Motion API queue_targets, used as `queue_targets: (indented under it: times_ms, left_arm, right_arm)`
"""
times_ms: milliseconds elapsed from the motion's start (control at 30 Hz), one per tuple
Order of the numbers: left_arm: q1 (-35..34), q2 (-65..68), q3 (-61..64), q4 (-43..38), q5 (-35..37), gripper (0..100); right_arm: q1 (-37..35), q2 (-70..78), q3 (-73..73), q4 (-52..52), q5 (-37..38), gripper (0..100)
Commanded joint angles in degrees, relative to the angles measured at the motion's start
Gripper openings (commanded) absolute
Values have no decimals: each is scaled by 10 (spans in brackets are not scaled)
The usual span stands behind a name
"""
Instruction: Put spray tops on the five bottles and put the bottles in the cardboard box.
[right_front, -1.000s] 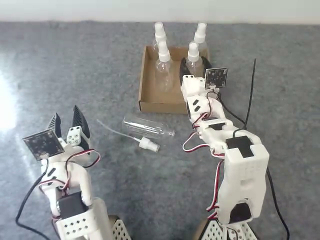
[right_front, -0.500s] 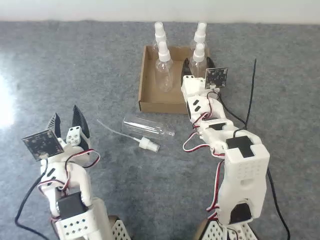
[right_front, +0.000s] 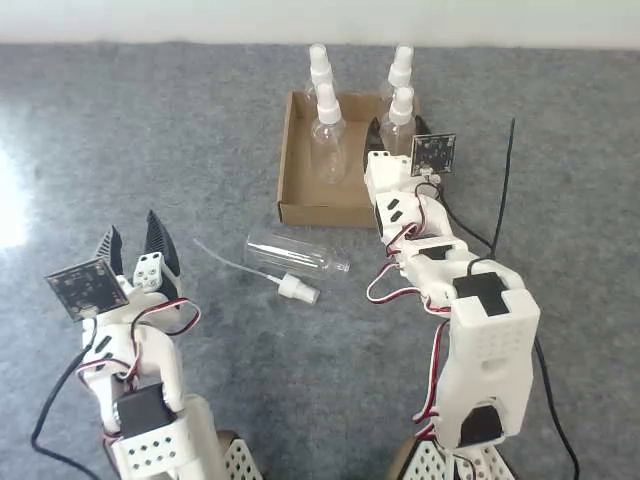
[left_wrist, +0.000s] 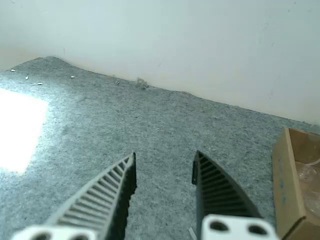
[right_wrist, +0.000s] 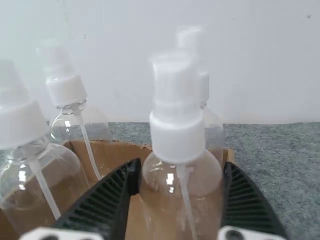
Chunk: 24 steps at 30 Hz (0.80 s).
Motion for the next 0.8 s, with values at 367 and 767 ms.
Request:
queue_targets:
  times_ms: [367, 767]
  left_arm:
    - [-2, -11, -5, -19, -4, 174]
    - [-1, -11, -5, -19, -4, 174]
  right_arm:
    - [4, -69, -26, 73, 6, 333]
    - [8, -76, -25, 73, -6, 333]
